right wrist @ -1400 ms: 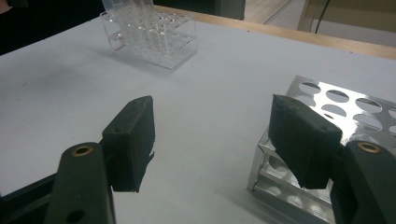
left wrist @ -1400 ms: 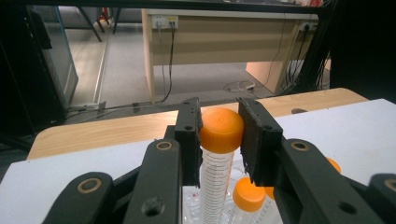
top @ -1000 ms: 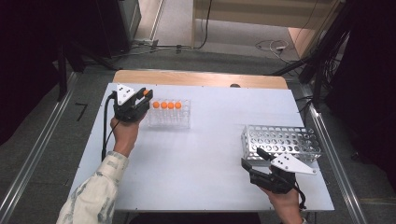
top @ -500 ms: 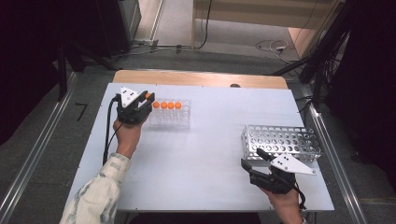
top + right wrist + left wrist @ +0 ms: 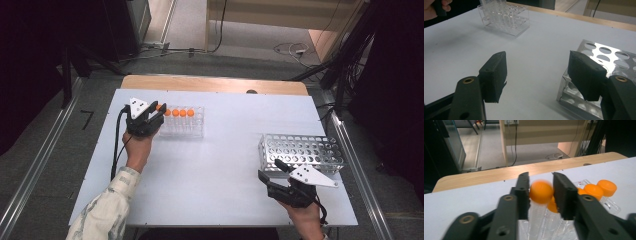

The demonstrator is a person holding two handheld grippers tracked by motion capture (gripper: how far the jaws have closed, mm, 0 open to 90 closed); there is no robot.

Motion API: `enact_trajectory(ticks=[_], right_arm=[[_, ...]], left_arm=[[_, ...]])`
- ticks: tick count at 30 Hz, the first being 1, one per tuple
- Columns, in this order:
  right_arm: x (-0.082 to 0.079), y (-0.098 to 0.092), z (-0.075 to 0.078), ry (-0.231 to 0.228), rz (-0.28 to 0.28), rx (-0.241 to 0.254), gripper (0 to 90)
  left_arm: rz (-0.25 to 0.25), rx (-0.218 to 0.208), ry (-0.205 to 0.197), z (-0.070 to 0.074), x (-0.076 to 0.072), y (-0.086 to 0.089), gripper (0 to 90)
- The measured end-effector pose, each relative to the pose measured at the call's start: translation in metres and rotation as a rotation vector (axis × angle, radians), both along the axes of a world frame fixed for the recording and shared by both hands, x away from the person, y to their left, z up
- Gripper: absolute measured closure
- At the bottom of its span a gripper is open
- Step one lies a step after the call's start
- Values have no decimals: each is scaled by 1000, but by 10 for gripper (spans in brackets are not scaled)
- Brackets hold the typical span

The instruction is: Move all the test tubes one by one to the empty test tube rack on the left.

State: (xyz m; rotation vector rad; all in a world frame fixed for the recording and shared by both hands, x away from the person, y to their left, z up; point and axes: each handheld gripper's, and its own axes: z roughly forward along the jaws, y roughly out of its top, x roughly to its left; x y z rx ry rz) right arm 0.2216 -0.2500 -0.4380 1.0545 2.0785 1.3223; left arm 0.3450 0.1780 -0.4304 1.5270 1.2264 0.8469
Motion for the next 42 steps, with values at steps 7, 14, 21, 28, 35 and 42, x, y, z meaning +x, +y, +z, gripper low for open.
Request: enact_trajectory(ticks=[7,14,21,28,35,42], right_arm=[[1,-1,0,-1,-6,4,303],[4,-4,-1,3,-20,-1,303],[5,-6,-2,6,-29,-4,302],[6,-7,-2,5,-38,-5,303],[7,-9,-2,6,-43,-6,302],[8,-11,-2,10,-53,-5,302]], left_arm=[[-5,-19,-3,4,-5,0,527],[-13,-45,1,9,-17,-3,450],[-26,-52,28,5,-30,-4,410],[-30,-60,32,2,-40,-3,398],[-34,-59,24,3,-47,-3,381],[-43,-64,25,4,-54,-3,380]])
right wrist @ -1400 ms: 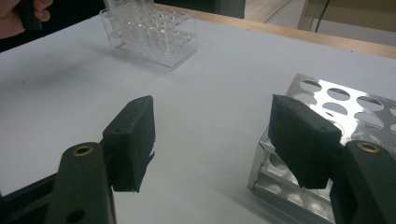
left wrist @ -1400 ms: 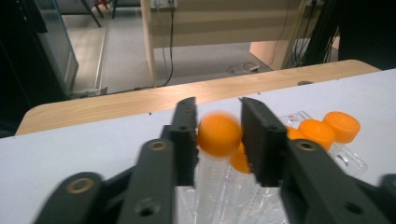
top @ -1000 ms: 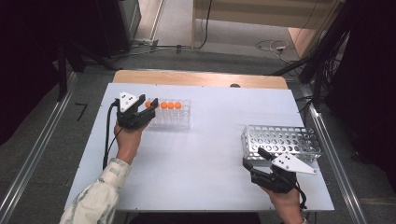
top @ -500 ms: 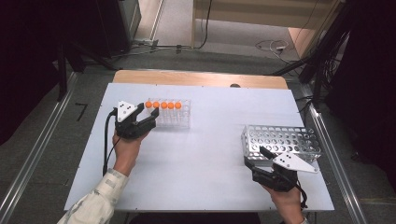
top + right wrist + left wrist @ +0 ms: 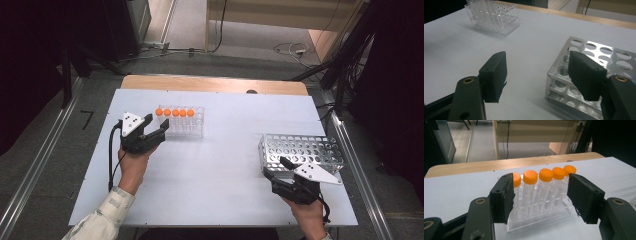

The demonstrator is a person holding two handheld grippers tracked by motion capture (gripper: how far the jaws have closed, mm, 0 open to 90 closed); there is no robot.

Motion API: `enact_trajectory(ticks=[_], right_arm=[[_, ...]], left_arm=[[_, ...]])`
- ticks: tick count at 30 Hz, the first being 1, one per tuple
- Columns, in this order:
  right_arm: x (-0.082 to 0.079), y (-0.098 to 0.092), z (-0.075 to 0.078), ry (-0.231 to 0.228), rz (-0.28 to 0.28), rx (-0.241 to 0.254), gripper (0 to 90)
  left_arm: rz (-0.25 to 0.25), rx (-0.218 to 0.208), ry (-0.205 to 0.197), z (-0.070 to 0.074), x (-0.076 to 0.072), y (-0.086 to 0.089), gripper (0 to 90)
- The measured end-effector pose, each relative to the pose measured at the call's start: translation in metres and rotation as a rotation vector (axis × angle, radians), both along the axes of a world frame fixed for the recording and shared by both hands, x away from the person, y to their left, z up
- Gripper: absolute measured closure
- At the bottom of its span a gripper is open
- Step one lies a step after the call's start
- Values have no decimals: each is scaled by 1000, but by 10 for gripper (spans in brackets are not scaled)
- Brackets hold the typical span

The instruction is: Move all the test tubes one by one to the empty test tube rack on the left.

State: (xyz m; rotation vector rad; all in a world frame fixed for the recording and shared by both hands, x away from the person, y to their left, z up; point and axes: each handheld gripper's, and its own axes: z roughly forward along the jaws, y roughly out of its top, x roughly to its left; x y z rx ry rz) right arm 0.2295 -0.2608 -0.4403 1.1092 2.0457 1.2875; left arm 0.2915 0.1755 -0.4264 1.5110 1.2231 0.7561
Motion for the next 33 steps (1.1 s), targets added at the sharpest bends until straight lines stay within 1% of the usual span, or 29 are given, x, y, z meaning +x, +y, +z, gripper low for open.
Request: enact_trajectory(ticks=[5,12,14,18,21,23,26,29,33], right_arm=[[1,-1,0,-2,-2,0,302],[1,-3,0,-3,-10,-2,302],[1,-3,0,-2,-13,-2,302],[2,-5,0,-5,-17,-2,302],[3,-7,0,-1,-24,-5,301],[3,-7,0,-3,-27,-8,300],[4,-9,0,-4,-36,-8,299],[4,-12,0,-3,-43,-4,299],[5,-15,0,-5,-51,-7,298]], left_arm=[[-11,-8,1,0,-7,-1,367],[-28,-15,1,-3,-22,-3,347],[-22,4,-5,-5,-27,-4,335],[-25,-1,-9,-8,-35,-3,333],[-37,-6,7,-10,-41,-2,321],[-36,-3,6,-12,-46,-2,320],[-35,-6,24,-17,-54,1,318],[-34,2,30,-20,-60,4,307],[-18,22,20,-22,-68,7,303]])
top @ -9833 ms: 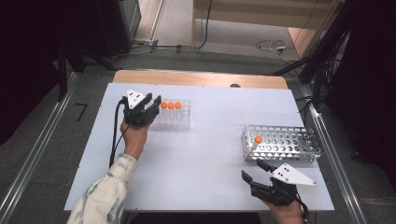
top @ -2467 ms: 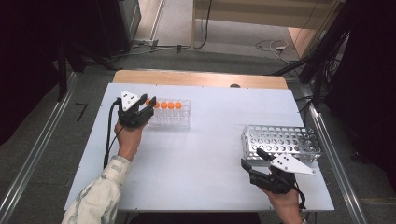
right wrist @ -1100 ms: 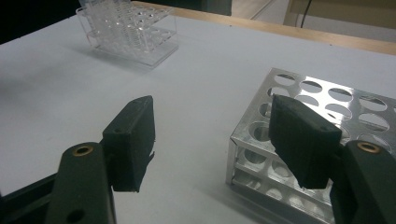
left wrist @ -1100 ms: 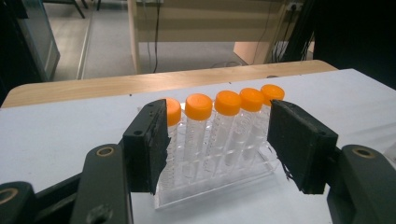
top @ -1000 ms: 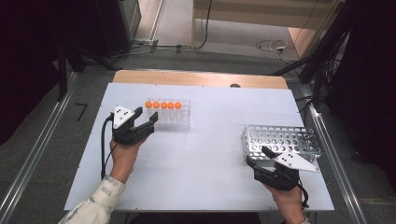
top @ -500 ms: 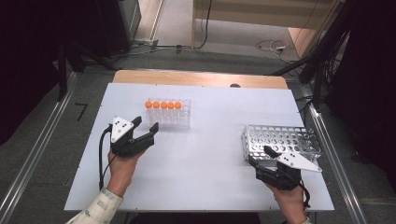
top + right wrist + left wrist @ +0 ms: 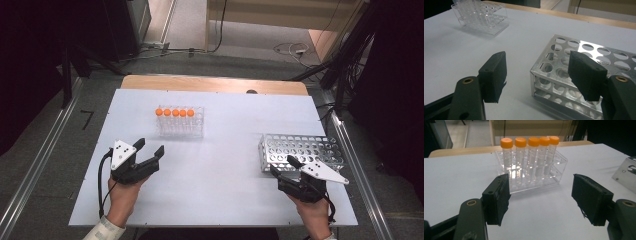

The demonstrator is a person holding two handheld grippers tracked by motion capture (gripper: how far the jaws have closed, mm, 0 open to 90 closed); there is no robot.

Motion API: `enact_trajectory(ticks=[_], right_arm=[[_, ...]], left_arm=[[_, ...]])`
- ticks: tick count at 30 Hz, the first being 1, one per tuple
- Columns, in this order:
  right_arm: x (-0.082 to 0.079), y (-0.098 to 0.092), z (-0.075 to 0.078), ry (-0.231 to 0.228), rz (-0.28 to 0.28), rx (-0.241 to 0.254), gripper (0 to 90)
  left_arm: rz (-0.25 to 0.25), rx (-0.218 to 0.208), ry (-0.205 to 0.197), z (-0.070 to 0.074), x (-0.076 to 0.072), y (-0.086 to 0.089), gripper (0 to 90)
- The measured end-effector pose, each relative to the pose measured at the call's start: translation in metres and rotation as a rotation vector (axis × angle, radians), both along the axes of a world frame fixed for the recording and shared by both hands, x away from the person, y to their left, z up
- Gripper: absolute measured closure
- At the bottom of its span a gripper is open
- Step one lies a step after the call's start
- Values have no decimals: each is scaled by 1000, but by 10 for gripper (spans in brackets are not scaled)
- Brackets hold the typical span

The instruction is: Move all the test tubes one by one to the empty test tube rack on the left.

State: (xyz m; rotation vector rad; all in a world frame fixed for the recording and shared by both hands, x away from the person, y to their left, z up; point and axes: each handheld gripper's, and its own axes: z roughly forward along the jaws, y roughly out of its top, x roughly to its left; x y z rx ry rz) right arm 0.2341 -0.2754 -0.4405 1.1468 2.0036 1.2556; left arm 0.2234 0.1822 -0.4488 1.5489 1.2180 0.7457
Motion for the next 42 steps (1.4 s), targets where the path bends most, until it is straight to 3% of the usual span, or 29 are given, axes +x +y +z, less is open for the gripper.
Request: enact_trajectory(ticks=[19,42], right_arm=[[-1,-17,0,-9,-40,-2,286],[-6,-47,-3,-10,-106,-2,279]], left_arm=[[30,28,8,-10,-29,11,237],[116,47,23,-20,-40,42,213]])
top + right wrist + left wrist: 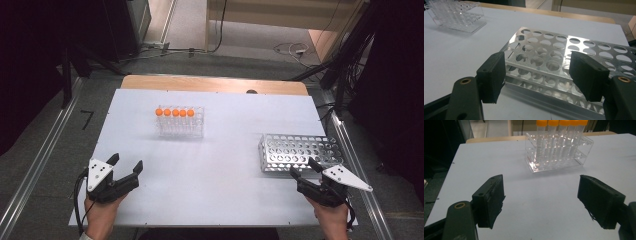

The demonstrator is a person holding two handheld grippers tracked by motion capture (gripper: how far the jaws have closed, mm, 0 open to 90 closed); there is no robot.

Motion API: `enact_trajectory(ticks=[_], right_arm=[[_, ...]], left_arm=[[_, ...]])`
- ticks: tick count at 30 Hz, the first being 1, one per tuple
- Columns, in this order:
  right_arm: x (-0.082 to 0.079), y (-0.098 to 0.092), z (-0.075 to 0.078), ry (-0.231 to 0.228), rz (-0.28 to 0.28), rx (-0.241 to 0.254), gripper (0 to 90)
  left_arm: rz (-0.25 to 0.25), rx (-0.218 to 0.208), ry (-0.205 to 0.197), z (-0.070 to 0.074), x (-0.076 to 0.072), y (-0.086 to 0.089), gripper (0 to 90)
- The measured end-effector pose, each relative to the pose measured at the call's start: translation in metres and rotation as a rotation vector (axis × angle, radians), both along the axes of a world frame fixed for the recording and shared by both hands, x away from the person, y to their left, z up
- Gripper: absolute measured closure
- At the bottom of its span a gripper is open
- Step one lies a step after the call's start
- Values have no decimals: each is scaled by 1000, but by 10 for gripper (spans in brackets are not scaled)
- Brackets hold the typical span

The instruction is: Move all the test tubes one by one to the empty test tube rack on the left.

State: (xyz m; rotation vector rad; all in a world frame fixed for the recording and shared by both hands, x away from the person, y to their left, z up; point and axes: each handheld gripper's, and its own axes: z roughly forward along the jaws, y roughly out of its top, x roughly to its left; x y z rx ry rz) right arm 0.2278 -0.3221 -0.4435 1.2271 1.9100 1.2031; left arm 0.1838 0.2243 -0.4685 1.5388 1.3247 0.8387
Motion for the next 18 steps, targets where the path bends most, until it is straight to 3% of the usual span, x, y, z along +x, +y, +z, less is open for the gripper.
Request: enact_trajectory(ticks=[18], right_arm=[[-2,-22,-4,9,-60,-3,276]], left_arm=[[57,-12,28,-9,-5,23,210]])
